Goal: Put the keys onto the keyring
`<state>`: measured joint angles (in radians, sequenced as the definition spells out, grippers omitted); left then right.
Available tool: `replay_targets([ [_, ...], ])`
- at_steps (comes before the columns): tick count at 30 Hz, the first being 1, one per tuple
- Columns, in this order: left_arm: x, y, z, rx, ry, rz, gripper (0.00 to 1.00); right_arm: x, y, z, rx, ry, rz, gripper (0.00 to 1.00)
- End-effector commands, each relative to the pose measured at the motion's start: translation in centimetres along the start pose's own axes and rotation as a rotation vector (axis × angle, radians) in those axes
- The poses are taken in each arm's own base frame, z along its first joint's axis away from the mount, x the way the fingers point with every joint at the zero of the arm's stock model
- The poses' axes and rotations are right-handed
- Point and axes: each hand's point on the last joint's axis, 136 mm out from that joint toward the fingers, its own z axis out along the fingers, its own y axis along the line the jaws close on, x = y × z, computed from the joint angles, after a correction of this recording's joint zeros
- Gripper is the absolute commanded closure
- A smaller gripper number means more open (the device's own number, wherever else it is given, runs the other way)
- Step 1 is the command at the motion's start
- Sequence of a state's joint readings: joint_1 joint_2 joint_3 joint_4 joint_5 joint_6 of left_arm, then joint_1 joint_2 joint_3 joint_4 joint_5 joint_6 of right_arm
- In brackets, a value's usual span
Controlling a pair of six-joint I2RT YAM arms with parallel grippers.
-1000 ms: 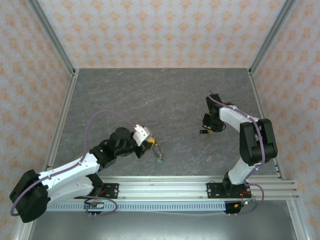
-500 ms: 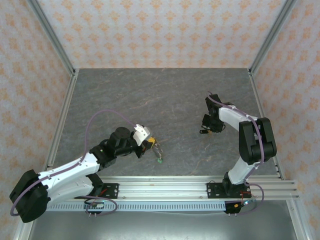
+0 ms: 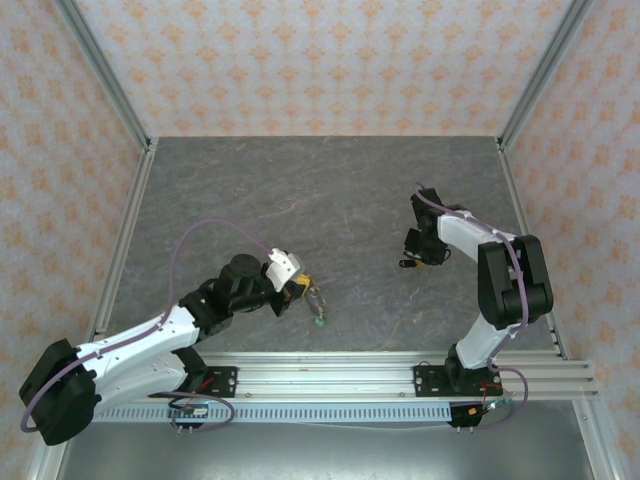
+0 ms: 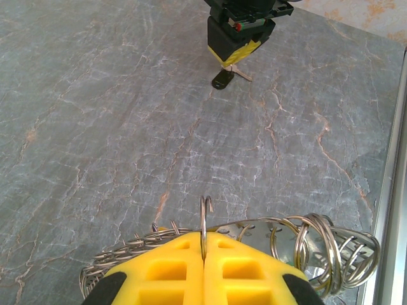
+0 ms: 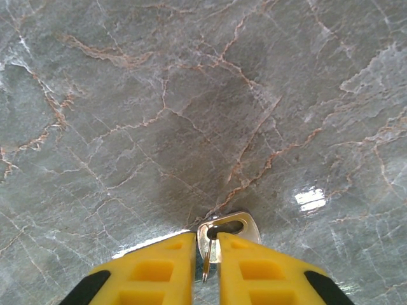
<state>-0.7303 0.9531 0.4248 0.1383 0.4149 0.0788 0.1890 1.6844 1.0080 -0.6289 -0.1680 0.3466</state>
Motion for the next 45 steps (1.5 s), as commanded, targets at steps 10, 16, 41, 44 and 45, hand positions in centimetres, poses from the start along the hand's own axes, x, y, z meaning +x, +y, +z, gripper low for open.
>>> replay_targets([
  [10, -2.1, -0.1, -0.3, 0.011, -0.05, 0.014, 1.0, 0.3, -0.6, 0.3, 0.048, 0.017, 0.01, 0.85],
  [16, -2.0, -0.1, -0.3, 0.011, -0.049, 0.014, 1.0, 0.3, -0.8, 0.3, 0.056, 0.017, 0.011, 0.88],
  [41, -2.4, -0.1, -0.5, 0.011, -0.057, 0.013, 1.0, 0.1, 2.2, -3.1, -0.153, -0.103, -0.046, 1.0],
  [44, -2.4, -0.2, -0.6, 0.015, -0.057, 0.011, 1.0, 0.5, 4.0, -4.3, -0.278, -0.165, -0.108, 1.0],
  [45, -2.4, -0.2, -0.6, 0.013, -0.059, 0.01, 1.0, 0.6, 4.7, -4.8, -0.32, -0.19, -0.136, 1.0],
])
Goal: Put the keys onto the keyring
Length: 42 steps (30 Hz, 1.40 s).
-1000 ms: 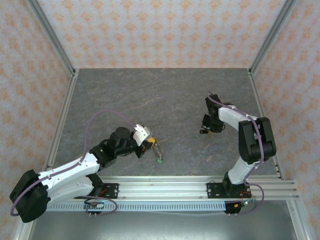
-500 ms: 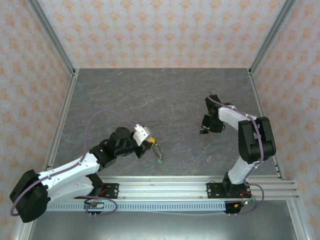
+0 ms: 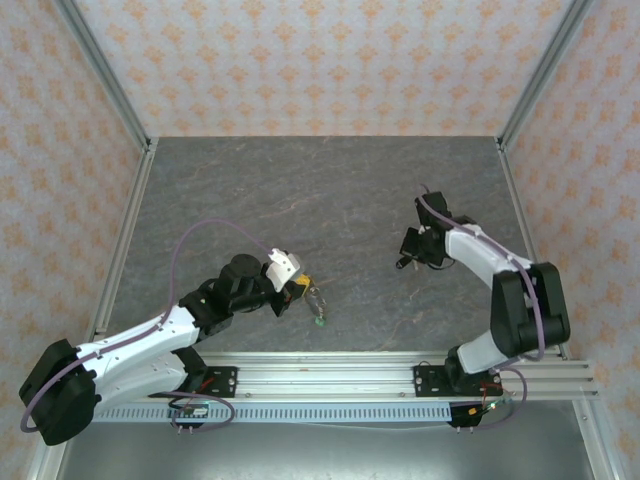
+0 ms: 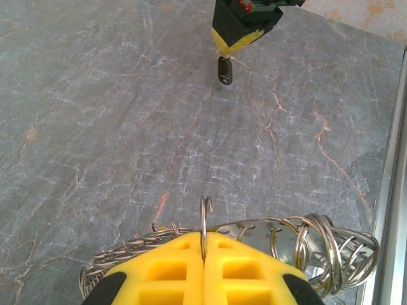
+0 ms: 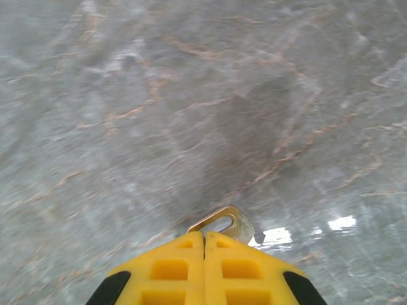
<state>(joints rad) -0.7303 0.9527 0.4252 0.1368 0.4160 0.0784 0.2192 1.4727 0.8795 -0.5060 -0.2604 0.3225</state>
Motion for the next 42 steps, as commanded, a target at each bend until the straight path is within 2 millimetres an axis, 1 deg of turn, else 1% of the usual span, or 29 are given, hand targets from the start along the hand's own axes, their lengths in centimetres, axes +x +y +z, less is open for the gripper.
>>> replay_targets([
  [1, -2.4, -0.2, -0.6, 0.01, -0.059, 0.009, 1.0, -0.3, 3.2, -1.2, -0.174, -0.082, -0.105, 1.0],
  [8, -2.6, -0.1, -0.7, 0.009, -0.065, 0.004, 1.0, 1.3, 7.5, -3.8, -0.434, -0.238, -0.314, 1.0],
  [11, -2.9, -0.2, -0.7, 0.013, -0.067, 0.005, 1.0, 1.8, 9.0, -5.8, -0.553, -0.376, -0.441, 1.0],
  [13, -3.0, -0.2, -0.6, 0.011, -0.064, 0.005, 1.0, 1.8, 8.8, -6.5, -0.556, -0.479, -0.484, 1.0],
  [14, -3.1, -0.2, -0.6, 0.011, -0.063, 0.005, 1.0, 1.5, 7.8, -6.0, -0.5, -0.488, -0.449, 1.0],
  [16, -3.1, -0.1, -0.5, 0.01, -0.06, 0.007, 1.0, 1.2, 6.2, -4.7, -0.368, -0.387, -0.373, 1.0],
  [17, -3.1, -0.1, -0.4, 0.01, -0.054, 0.006, 1.0, 1.7, 5.7, -4.0, -0.32, -0.276, -0.335, 1.0],
  [18, -3.2, -0.1, -0.3, 0.011, -0.05, 0.005, 1.0, 2.5, 6.5, -3.7, -0.341, -0.173, -0.332, 1.0],
  [20, -3.2, -0.1, -0.1, 0.018, -0.043, 0.005, 1.0, 4.9, 10.7, -4.3, -0.576, 0.049, -0.355, 1.0],
  [21, -3.4, -0.2, 0.0, 0.021, -0.044, 0.005, 1.0, 5.6, 12.2, -4.4, -0.655, 0.1, -0.355, 1.0],
  [22, -3.5, -0.2, 0.1, 0.025, -0.043, 0.005, 1.0, 5.8, 12.9, -4.2, -0.64, 0.102, -0.391, 1.0],
  [24, -3.5, -0.2, 0.2, 0.029, -0.033, 0.004, 1.0, 6.4, 12.5, -3.1, -0.47, -0.006, -0.649, 1.0],
  [25, -3.5, -0.2, 0.3, 0.029, -0.029, 0.004, 1.0, 6.0, 11.2, -2.1, -0.283, -0.11, -0.828, 1.0],
  [26, -3.5, -0.2, 0.3, 0.027, -0.03, 0.002, 1.0, 5.3, 10.4, -1.9, -0.134, -0.193, -0.924, 1.0],
  [27, -3.5, -0.2, 0.3, 0.026, -0.028, 0.002, 1.0, 3.7, 9.5, -2.2, -0.014, -0.275, -0.902, 1.0],
  [28, -3.5, -0.1, 0.3, 0.022, -0.026, 0.0, 1.0, 1.8, 8.6, -2.9, 0.05, -0.33, -0.787, 1.0],
  [29, -3.6, -0.1, 0.2, 0.02, -0.03, 0.0, 1.0, 0.6, 8.2, -3.5, 0.024, -0.336, -0.656, 1.0],
  [30, -3.5, 0.0, 0.2, 0.015, -0.031, 0.0, 1.0, 0.2, 8.5, -3.7, -0.127, -0.283, -0.52, 1.0],
  [31, -3.5, 0.0, 0.2, 0.013, -0.033, 0.0, 1.0, 0.7, 10.2, -4.0, -0.373, -0.2, -0.385, 1.0],
  [32, -3.5, 0.1, 0.2, 0.01, -0.032, 0.001, 1.0, 0.9, 12.0, -4.6, -0.561, -0.176, -0.343, 1.0],
  [33, -3.5, 0.1, 0.3, 0.01, -0.029, 0.003, 1.0, 1.7, 12.6, -4.9, -0.591, -0.159, -0.393, 1.0],
  [35, -3.5, 0.0, 0.3, 0.013, -0.02, 0.006, 1.0, 3.6, 12.3, -4.6, -0.346, -0.229, -0.722, 1.0],
  [36, -3.5, 0.0, 0.3, 0.013, -0.017, 0.006, 1.0, 5.6, 12.2, -4.3, -0.252, -0.236, -0.962, 1.0],
  [37, -3.4, 0.1, 0.3, 0.01, -0.018, 0.005, 1.0, 6.9, 12.4, -4.4, -0.246, -0.221, -1.064, 1.0],
  [38, -3.4, 0.1, 0.2, 0.009, -0.02, 0.001, 1.0, 7.5, 12.8, -4.8, -0.307, -0.198, -1.024, 1.0],
  [39, -3.4, 0.1, 0.3, 0.011, -0.02, 0.0, 1.0, 7.8, 13.7, -5.6, -0.446, -0.159, -0.938, 1.0],
  [40, -3.4, 0.0, 0.2, 0.014, -0.023, -0.001, 1.0, 7.1, 14.1, -6.0, -0.554, -0.14, -0.8, 1.0],
  [41, -3.4, 0.0, 0.2, 0.014, -0.021, 0.0, 1.0, 5.8, 13.2, -5.3, -0.536, -0.151, -0.692, 1.0],
  [42, -3.3, 0.0, 0.2, 0.014, -0.016, 0.0, 1.0, 3.9, 10.4, -3.6, -0.345, -0.191, -0.618, 1.0],
])
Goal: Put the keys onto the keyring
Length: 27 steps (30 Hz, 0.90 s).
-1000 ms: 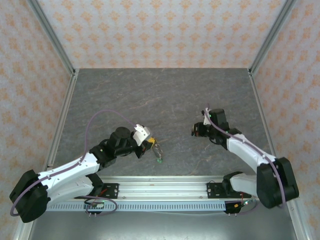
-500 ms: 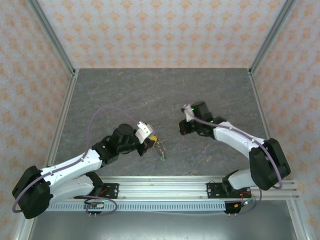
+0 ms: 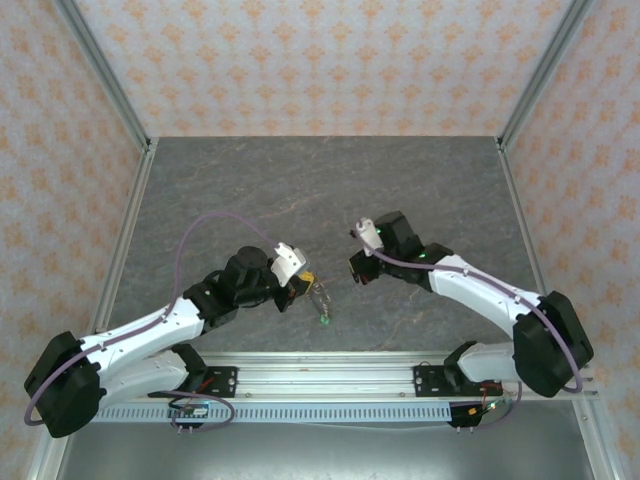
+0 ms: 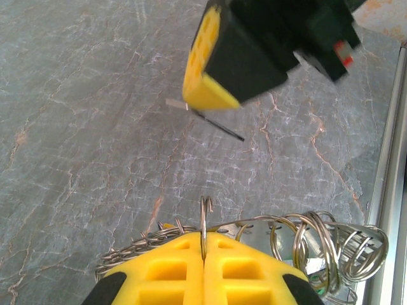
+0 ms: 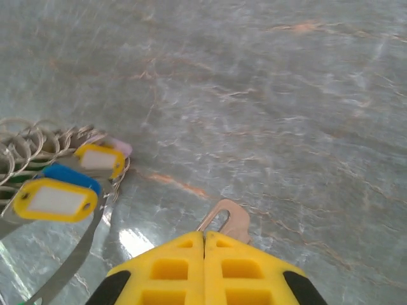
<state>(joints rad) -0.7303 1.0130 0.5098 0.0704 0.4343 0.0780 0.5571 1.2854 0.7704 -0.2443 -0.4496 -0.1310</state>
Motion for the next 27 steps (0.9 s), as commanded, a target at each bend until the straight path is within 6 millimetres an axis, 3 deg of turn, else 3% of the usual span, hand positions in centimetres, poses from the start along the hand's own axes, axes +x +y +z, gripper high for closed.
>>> replay_targets([
  [1, -2.4, 0.2, -0.6, -0.008, -0.055, 0.011, 1.0, 1.6, -7.9, -1.2, 0.366, 0.022, 0.163, 1.0],
  [2, -2.4, 0.2, -0.6, -0.011, -0.056, 0.01, 1.0, 2.1, -9.1, -1.9, 0.453, 0.066, 0.171, 1.0],
  [3, -2.4, 0.2, -0.7, -0.012, -0.057, 0.008, 1.0, 1.7, -7.8, -1.9, 0.38, 0.089, 0.169, 1.0],
  [5, -2.5, 0.2, -0.7, -0.015, -0.064, 0.003, 1.0, -1.4, -0.2, -1.4, -0.083, -0.014, 0.16, 1.0],
  [6, -2.5, 0.3, -0.7, -0.016, -0.068, 0.001, 1.0, -2.2, 4.4, -2.2, -0.373, -0.079, 0.125, 1.0],
  [7, -2.5, 0.3, -0.6, -0.017, -0.07, 0.005, 1.0, -3.2, 5.8, -2.8, -0.467, -0.163, 0.085, 1.0],
  [8, -2.5, 0.3, -0.6, -0.017, -0.066, 0.008, 1.0, -2.8, 3.4, -1.6, -0.304, -0.168, 0.126, 1.0],
  [9, -2.5, 0.3, -0.6, -0.017, -0.056, 0.01, 1.0, -1.2, -1.2, -0.7, 0.011, -0.113, 0.116, 1.0],
  [10, -2.5, 0.3, -0.6, -0.016, -0.051, 0.011, 1.0, 0.1, -5.7, -1.2, 0.336, -0.05, 0.05, 1.0],
  [11, -2.5, 0.3, -0.6, -0.017, -0.051, 0.011, 1.0, 1.2, -6.9, -1.6, 0.427, 0.025, -0.003, 1.0],
  [12, -2.5, 0.4, -0.6, -0.019, -0.054, 0.006, 1.0, 2.1, -5.8, -1.6, 0.355, 0.104, -0.046, 1.0],
  [13, -2.5, 0.3, -0.6, -0.016, -0.056, 0.001, 1.0, 1.9, -3.4, -1.3, 0.195, 0.109, -0.063, 1.0],
  [15, -2.6, 0.2, -0.7, -0.01, -0.065, -0.002, 1.0, 0.7, 2.2, -1.4, -0.158, 0.004, -0.098, 1.0],
  [16, -2.4, 0.2, -0.6, -0.01, -0.065, -0.001, 1.0, -0.5, 3.5, -1.7, -0.23, -0.086, -0.106, 1.0],
  [17, -2.4, 0.2, -0.5, -0.011, -0.062, 0.003, 1.0, -1.0, 3.3, -1.6, -0.215, -0.148, -0.091, 1.0],
  [19, -2.3, 0.3, -0.5, -0.014, -0.043, 0.009, 1.0, -1.2, 0.8, -1.5, -0.048, -0.193, -0.099, 1.0],
  [20, -2.3, 0.3, -0.5, -0.015, -0.043, 0.009, 1.0, -0.9, 0.8, -1.6, -0.046, -0.177, -0.105, 1.0],
  [23, -2.5, 0.3, -0.5, -0.014, -0.054, -0.002, 1.0, -1.8, 7.2, -4.3, -0.509, -0.191, -0.068, 1.0],
  [24, -2.6, 0.3, -0.5, -0.014, -0.059, -0.002, 1.0, -1.9, 6.9, -4.0, -0.501, -0.181, -0.032, 1.0],
  [25, -2.6, 0.3, -0.4, -0.014, -0.058, -0.002, 1.0, -2.3, 3.6, -2.7, -0.252, -0.161, -0.009, 1.0],
  [26, -2.6, 0.3, -0.3, -0.012, -0.054, 0.001, 1.0, -1.1, -0.4, -1.4, 0.022, -0.089, -0.012, 1.0],
  [27, -2.6, 0.3, -0.3, -0.011, -0.051, 0.005, 1.0, 0.4, -4.4, -1.5, 0.301, 0.0, -0.07, 1.0],
])
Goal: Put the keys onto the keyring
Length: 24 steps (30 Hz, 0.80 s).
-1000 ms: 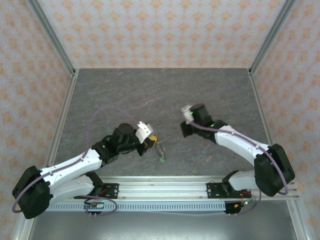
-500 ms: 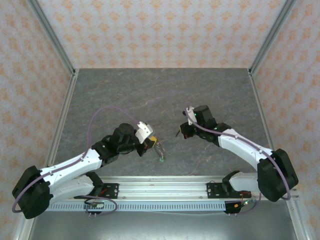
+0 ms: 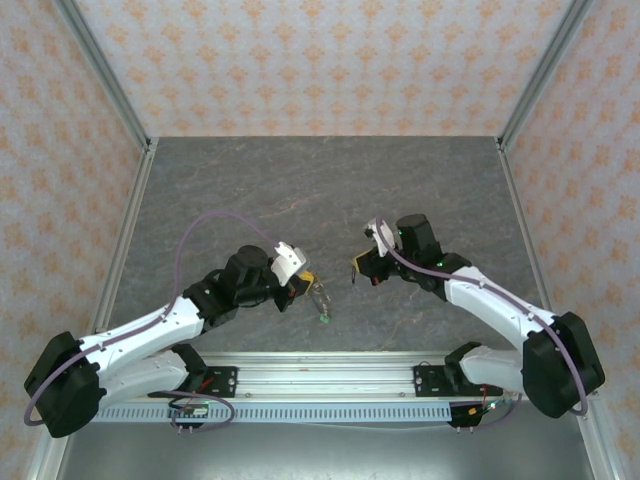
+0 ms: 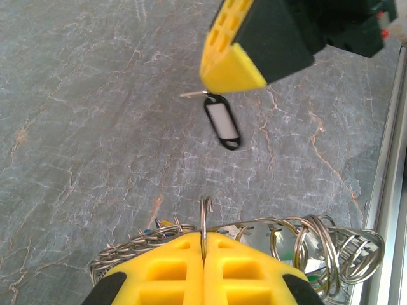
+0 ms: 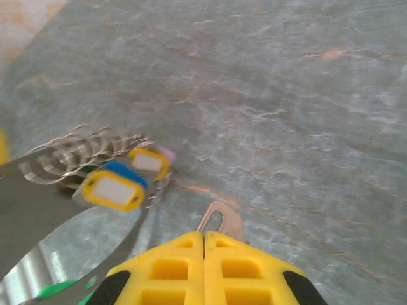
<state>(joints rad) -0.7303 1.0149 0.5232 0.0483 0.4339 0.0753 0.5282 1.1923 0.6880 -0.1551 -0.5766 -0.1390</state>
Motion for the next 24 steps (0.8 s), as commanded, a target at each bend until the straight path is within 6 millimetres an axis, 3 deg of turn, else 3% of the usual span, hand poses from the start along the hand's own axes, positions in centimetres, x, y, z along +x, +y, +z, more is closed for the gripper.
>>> replay_targets([
  [1, -2.4, 0.3, -0.2, -0.009, -0.055, 0.012, 1.0, 1.8, -8.1, -2.1, 0.572, 0.188, -0.124, 1.0],
  [2, -2.4, 0.2, -0.2, -0.008, -0.054, 0.012, 1.0, 1.7, -8.8, -2.9, 0.634, 0.215, -0.106, 1.0],
  [3, -2.4, 0.2, -0.3, -0.005, -0.05, 0.011, 1.0, 1.5, -7.6, -2.8, 0.535, 0.217, -0.029, 1.0],
  [4, -2.4, 0.2, -0.3, -0.004, -0.051, 0.011, 1.0, 1.4, -3.4, -1.5, 0.208, 0.197, 0.048, 1.0],
  [5, -2.3, 0.2, -0.2, -0.004, -0.053, 0.011, 1.0, 0.5, 1.5, -1.4, -0.134, 0.131, 0.052, 1.0],
  [6, -2.3, 0.2, -0.2, -0.005, -0.058, 0.012, 1.0, -0.5, 5.2, -2.0, -0.351, 0.042, 0.009, 1.0],
  [7, -2.3, 0.2, -0.1, -0.003, -0.057, 0.014, 1.0, -2.1, 6.2, -2.2, -0.385, -0.077, -0.01, 1.0],
  [8, -2.2, 0.2, -0.1, -0.003, -0.05, 0.014, 1.0, -2.9, 4.0, -1.7, -0.25, -0.156, 0.017, 1.0],
  [9, -2.3, 0.2, -0.1, -0.003, -0.042, 0.012, 1.0, -2.2, -0.8, -1.1, 0.048, -0.134, 0.031, 1.0],
  [10, -2.4, 0.2, -0.1, -0.002, -0.044, 0.011, 1.0, -0.2, -6.0, -1.7, 0.382, -0.031, 0.019, 1.0],
  [11, -2.4, 0.2, -0.1, -0.004, -0.05, 0.01, 1.0, 1.9, -9.4, -2.7, 0.589, 0.1, 0.0, 1.0],
  [12, -2.4, 0.2, -0.2, -0.006, -0.059, 0.004, 1.0, 3.4, -11.4, -3.9, 0.727, 0.255, -0.01, 1.0],
  [13, -2.4, 0.3, -0.2, -0.008, -0.064, 0.001, 1.0, 3.8, -11.8, -4.4, 0.765, 0.339, 0.001, 1.0],
  [14, -2.4, 0.2, -0.3, -0.006, -0.063, -0.001, 1.0, 4.0, -11.5, -4.2, 0.751, 0.38, 0.043, 1.0],
  [15, -2.5, 0.2, -0.3, -0.005, -0.065, 0.001, 1.0, 4.0, -9.0, -2.5, 0.562, 0.378, 0.09, 1.0],
  [17, -2.4, 0.2, -0.3, -0.008, -0.066, 0.011, 1.0, 1.5, -0.4, 0.2, 0.012, 0.217, 0.078, 1.0],
  [18, -2.4, 0.2, -0.3, -0.009, -0.061, 0.018, 1.0, -0.1, 1.9, 0.3, -0.118, 0.086, 0.08, 1.0],
  [19, -2.3, 0.3, -0.3, -0.011, -0.052, 0.023, 1.0, -1.7, 2.0, 0.2, -0.128, -0.038, 0.082, 1.0],
  [20, -2.4, 0.3, -0.3, -0.011, -0.043, 0.029, 1.0, -2.7, 0.8, -0.1, -0.058, -0.124, 0.076, 1.0],
  [22, -2.3, 0.2, -0.5, -0.012, -0.039, 0.03, 1.0, -3.5, -0.2, -1.4, 0.036, -0.169, 0.02, 1.0],
  [24, -2.3, 0.3, -0.6, -0.019, -0.06, 0.019, 1.0, -4.1, 0.5, -2.3, 0.021, -0.202, -0.04, 1.0],
])
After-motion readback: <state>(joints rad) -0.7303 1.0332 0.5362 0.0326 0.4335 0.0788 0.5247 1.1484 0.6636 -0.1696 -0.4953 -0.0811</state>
